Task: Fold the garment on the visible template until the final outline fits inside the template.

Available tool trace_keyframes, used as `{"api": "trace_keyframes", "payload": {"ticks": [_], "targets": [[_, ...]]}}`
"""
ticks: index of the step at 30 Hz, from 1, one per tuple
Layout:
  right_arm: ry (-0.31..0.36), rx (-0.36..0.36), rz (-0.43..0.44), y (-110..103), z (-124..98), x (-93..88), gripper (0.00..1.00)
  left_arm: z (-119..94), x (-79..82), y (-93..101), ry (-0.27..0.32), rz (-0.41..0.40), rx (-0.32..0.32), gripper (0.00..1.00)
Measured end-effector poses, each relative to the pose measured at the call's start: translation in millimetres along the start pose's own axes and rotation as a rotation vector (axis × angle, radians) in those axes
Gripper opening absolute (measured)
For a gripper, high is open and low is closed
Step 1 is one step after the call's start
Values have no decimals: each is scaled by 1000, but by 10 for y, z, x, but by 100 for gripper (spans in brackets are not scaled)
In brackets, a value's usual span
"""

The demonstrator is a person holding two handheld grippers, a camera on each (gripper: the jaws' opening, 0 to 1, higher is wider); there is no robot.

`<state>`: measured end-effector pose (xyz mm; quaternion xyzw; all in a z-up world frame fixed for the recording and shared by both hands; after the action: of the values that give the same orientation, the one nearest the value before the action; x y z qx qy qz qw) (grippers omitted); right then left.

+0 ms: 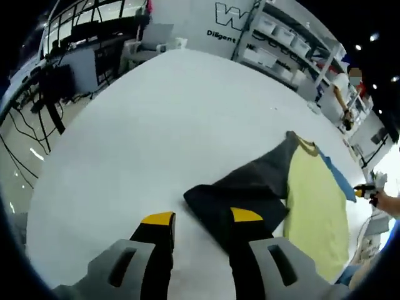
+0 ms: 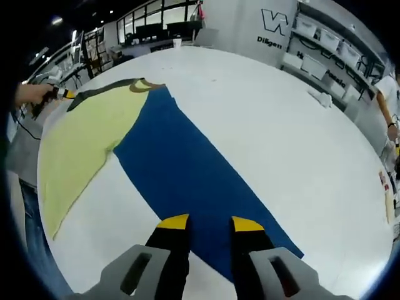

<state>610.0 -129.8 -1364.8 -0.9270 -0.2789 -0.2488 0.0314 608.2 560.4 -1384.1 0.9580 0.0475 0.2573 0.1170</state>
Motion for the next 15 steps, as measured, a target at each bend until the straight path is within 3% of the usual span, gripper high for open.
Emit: {"api": "trace_keyframes", "payload": {"ticks": [5,8,10,13,15], "targets": [[-7,6,0,8,32,-10,18,16,17,42,7,19,-26,3],[-12,7,2,11,45,-18,17,-56,98,161,49,21,-41,3],[-15,7,0,5,53,-20,17,-132,233,269,117,63,-31,3],[-20,8,0,-6,67,-21,17,-249,397,529,194,77,-79,3],[-21,9,2,-20,74,-16,17,-335,492,755,243,140,-123,3]]}}
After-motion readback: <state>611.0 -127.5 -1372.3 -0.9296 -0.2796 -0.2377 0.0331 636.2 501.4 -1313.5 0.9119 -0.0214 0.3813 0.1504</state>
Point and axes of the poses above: the point that each gripper's makers call its tool centre point, and the gripper's own axes: z roughly forward along the fingers, y roughly to its right, x roughly out of its top, the point moved 7 cm from there along -z, roughly backward along the fingers, and after that the axes turned 6 degrees about -y, right-handed, at the moved point
